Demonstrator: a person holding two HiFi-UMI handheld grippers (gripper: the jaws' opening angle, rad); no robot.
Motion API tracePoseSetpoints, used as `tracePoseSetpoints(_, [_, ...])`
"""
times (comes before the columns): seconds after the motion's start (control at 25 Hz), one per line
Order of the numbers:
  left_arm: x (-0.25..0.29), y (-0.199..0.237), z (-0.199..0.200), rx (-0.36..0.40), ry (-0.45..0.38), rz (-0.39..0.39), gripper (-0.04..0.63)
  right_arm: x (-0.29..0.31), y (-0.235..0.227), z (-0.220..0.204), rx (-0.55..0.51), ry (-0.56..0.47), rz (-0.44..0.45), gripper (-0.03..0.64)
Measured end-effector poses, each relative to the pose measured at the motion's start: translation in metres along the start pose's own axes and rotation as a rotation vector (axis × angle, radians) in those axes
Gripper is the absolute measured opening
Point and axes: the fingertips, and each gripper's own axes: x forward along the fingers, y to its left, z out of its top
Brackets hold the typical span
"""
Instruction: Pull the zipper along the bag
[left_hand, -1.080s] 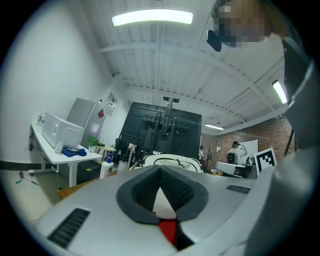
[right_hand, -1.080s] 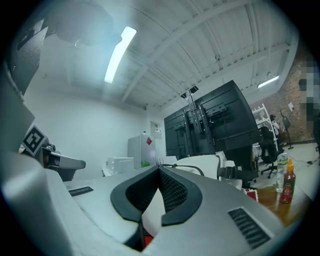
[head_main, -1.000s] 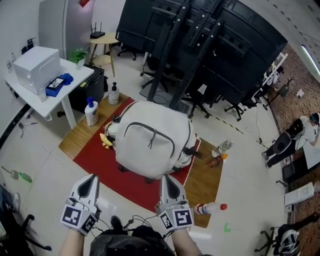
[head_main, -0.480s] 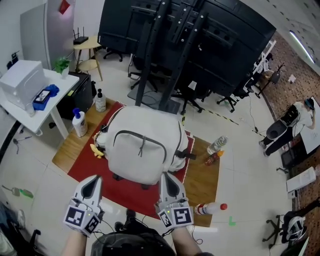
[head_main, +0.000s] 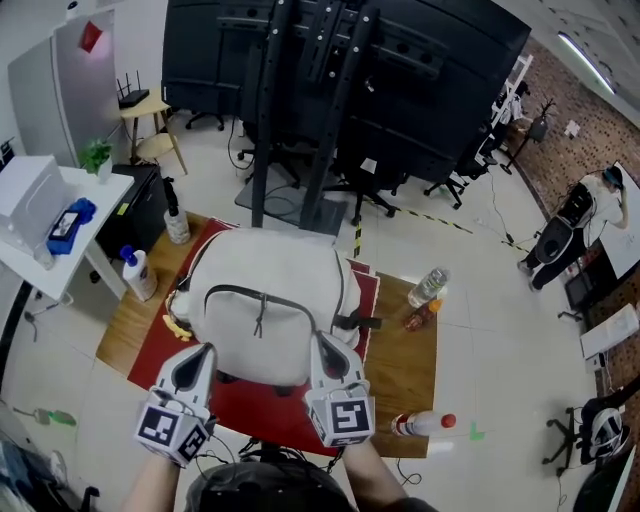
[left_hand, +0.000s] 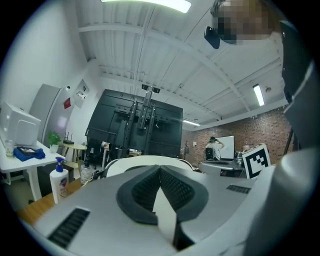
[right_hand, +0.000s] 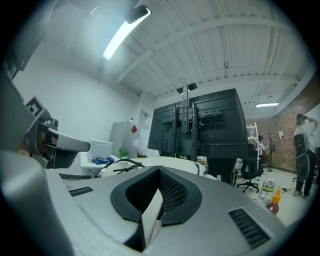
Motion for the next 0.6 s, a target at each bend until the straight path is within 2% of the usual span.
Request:
tracePoseSetpoints(0.2, [0.039, 0.001, -0.004, 0.030, -0.026, -0.029, 0.023, 0.017, -0.017, -0.025, -0.009, 0.132, -0.005, 0.023])
tracePoseSetpoints(0.28, [0.051, -0.002, -0.008, 0.030, 0.011, -0.035, 0.046, 0.021, -0.021, -0.033, -0.013, 0.164, 0.002, 0.023])
tracePoseSetpoints(0.48, [0.076, -0.004, -0.014, 0.027, 0.070, -0.037, 0.048, 0.038, -0.028, -0.046, 0.011, 0.212, 0.048, 0.077])
tracePoseSetpoints(0.6, [0.085, -0.003, -0.018, 0.018, 0.092, -0.024, 0.048, 0.047, -0.030, -0.051, 0.015, 0.220, 0.071, 0.080])
